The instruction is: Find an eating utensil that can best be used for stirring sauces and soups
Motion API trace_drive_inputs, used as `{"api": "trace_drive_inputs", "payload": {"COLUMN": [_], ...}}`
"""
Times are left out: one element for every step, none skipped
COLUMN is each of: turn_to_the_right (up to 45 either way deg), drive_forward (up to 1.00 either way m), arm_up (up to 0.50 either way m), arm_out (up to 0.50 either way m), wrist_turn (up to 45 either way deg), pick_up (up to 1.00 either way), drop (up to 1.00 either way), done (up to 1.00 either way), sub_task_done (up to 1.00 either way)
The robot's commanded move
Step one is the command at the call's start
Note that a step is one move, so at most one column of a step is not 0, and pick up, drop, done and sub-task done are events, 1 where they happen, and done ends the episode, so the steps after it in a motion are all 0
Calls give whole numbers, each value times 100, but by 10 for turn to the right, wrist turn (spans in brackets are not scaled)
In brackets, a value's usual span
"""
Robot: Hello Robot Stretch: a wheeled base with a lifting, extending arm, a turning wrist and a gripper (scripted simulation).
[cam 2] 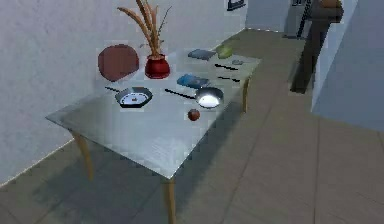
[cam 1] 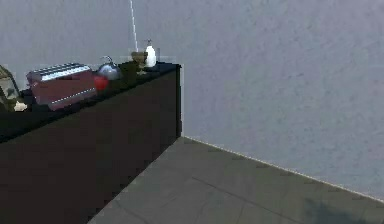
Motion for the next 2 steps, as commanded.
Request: {"api": "trace_drive_inputs", "payload": {"turn_to_the_right": [0, 210], "drive_forward": [100, 0], "arm_up": [0, 0], "arm_out": [0, 0], "wrist_turn": [0, 0], "pick_up": [0, 0], "drop": [0, 0], "done": [0, 0], "sub_task_done": [0, 0]}}
